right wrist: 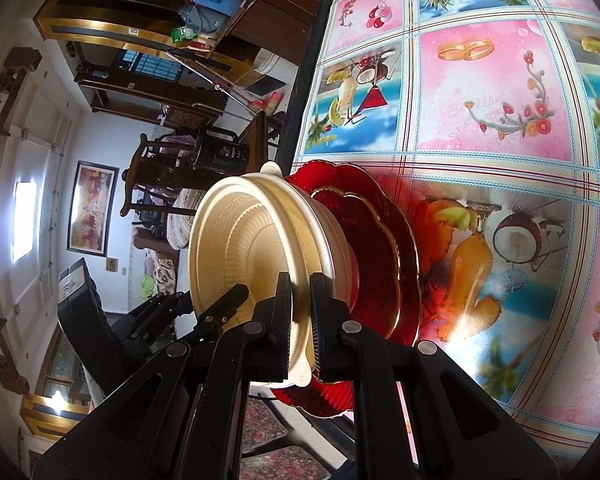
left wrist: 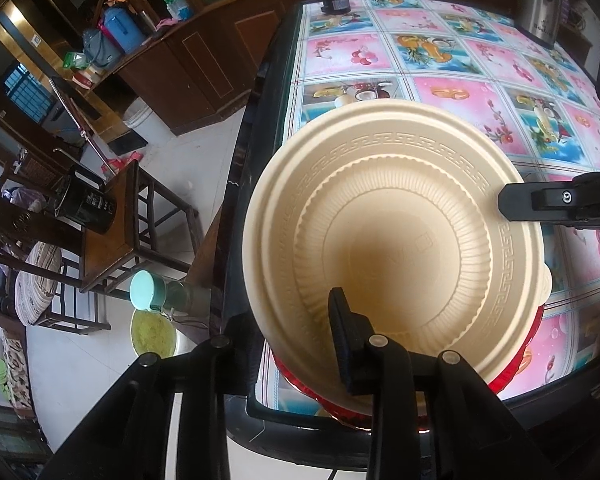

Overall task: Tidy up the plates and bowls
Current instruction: 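Level the beige bowl on the stack and open both grippers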

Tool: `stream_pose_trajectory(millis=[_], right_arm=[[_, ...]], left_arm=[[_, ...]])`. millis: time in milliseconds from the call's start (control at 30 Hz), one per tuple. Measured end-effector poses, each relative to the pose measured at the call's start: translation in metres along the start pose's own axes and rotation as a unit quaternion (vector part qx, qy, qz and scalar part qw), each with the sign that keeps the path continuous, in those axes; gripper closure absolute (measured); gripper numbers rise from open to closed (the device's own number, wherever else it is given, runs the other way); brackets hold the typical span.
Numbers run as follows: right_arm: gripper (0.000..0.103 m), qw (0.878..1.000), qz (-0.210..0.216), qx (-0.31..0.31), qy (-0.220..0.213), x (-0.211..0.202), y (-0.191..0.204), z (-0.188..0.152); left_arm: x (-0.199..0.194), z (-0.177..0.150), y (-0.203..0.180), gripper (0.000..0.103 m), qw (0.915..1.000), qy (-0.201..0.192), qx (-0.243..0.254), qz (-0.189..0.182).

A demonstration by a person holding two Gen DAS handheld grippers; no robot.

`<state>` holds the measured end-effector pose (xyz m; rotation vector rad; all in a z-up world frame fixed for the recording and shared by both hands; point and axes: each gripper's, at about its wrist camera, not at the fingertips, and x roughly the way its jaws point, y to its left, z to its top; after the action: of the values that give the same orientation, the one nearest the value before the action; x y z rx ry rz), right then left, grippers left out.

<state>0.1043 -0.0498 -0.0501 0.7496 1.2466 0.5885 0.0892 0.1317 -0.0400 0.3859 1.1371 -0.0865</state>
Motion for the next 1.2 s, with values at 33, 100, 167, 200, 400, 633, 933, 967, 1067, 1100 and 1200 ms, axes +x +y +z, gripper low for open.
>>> stream_pose_trajectory(millis=[33, 100, 167, 200, 400, 633, 933, 967, 1067, 1100, 1200], right_arm=[[0.093, 1.0, 0.0, 0.0, -0.001, 0.0, 0.0, 0.0], [0.093, 1.0, -0.001, 0.0, -0.002, -0.001, 0.001, 0.001], [0.093, 1.0, -0.001, -0.001, -0.005, -0.001, 0.001, 0.001], [0.093, 1.0, -0.001, -0.001, -0.005, -0.001, 0.001, 0.001], [0.092, 1.0, 0.017, 0.01, 0.001, 0.0, 0.0, 0.001], [0.092, 0.999, 0.031, 0.027, 0.011, -0.002, -0.005, 0.0], [0.092, 0.999, 0.027, 0.036, 0.012, -0.001, -0.013, 0.002], [0.092, 0.999, 0.025, 0.035, 0.01, -0.002, -0.012, 0.001], [0.091, 0.999, 0.022, 0.033, 0.005, -0.005, -0.012, 0.001], [0.091, 0.999, 0.02, 0.032, 0.004, -0.007, -0.012, 0.001], [0.083, 1.0, 0.017, 0.026, 0.0, -0.011, -0.01, -0.001]], left_arm=[[0.0, 0.0, 0.0, 0.072, 1.0, 0.0, 0.0, 0.0], [0.0, 0.0, 0.0, 0.071, 1.0, 0.0, 0.0, -0.001], [0.0, 0.0, 0.001, 0.071, 1.0, 0.002, -0.004, -0.006], [-0.001, 0.0, 0.002, 0.071, 0.9999, 0.003, -0.006, -0.012], [-0.005, 0.0, 0.009, 0.072, 0.9994, 0.009, -0.013, -0.03], [-0.002, -0.001, 0.004, 0.07, 0.9988, 0.029, 0.006, -0.038], [0.001, 0.0, 0.01, 0.059, 0.9978, 0.042, -0.002, -0.051], [0.0, 0.0, 0.011, 0.059, 0.9976, 0.042, -0.007, -0.054], [-0.004, -0.001, 0.013, 0.053, 0.9975, 0.041, -0.009, -0.057], [-0.005, -0.001, 0.013, 0.05, 0.9976, 0.04, -0.01, -0.056], [-0.009, -0.001, 0.012, 0.047, 0.9978, 0.036, -0.011, -0.054]])
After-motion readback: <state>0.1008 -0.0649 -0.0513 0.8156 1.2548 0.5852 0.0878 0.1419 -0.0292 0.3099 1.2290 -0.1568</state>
